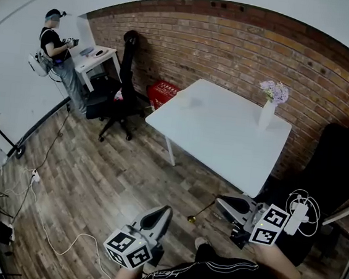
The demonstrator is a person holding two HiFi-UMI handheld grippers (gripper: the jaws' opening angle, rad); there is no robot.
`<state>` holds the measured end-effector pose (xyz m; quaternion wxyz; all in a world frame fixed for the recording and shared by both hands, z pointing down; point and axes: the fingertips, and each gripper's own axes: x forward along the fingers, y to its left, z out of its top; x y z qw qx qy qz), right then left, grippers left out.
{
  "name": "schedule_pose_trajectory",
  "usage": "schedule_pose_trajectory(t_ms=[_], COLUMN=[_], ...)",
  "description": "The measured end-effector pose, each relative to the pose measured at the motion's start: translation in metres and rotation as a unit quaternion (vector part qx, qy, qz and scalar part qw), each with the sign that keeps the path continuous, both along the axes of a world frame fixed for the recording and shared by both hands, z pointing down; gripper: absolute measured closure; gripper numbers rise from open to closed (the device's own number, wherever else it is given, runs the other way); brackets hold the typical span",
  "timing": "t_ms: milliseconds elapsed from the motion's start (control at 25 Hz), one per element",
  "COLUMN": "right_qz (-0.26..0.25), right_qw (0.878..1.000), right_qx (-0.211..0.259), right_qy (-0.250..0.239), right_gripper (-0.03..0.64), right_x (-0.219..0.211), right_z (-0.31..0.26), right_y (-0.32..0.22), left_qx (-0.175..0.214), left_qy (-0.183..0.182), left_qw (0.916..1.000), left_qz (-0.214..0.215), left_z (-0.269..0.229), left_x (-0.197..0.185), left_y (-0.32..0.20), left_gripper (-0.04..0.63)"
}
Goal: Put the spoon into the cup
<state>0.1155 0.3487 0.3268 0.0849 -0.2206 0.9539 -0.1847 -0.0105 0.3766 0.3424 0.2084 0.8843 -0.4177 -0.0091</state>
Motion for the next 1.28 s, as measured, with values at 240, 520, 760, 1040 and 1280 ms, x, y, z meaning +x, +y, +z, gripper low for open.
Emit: schedule_pose_trajectory(t_ms=[240, 520, 760, 1040, 1280], right_qz=[-0.004, -0.02, -0.037, -0.039, -0.023], right_qw=[1.0, 1.0, 0.999, 0.999, 1.0], right_qx=[-0.013, -0.016, -0.003, -0.001, 0.01], right_qy=[0.005, -0.001, -0.004, -0.016, -0.015], right_gripper=[0.618, 0.618, 0.618, 0.618, 0.618], right_x=[0.003, 0.009, 0.012, 0.012, 0.002], right_z=[0.012, 0.014, 0.006, 0.005, 0.009], right_y=[-0.046, -0.127, -0.188, -0.226, -0.254], left_qx=[-0.009, -0.01, 0.003, 0.012, 0.024], left_qy=[0.003, -0.002, -0.02, -0.028, -0.023], left_qw=[0.9999, 0.9996, 0.9989, 0.9978, 0.9985], left_qz=[-0.008, -0.028, -0.041, -0.059, -0.043], left_z=[0.01, 0.01, -0.002, -0.008, -0.001], left_x=[0.003, 0.006, 0.014, 0.007, -0.002], left_y=[-0.044, -0.121, -0.177, -0.216, -0.249], left_gripper=[0.589, 0.589, 0.589, 0.589, 0.589])
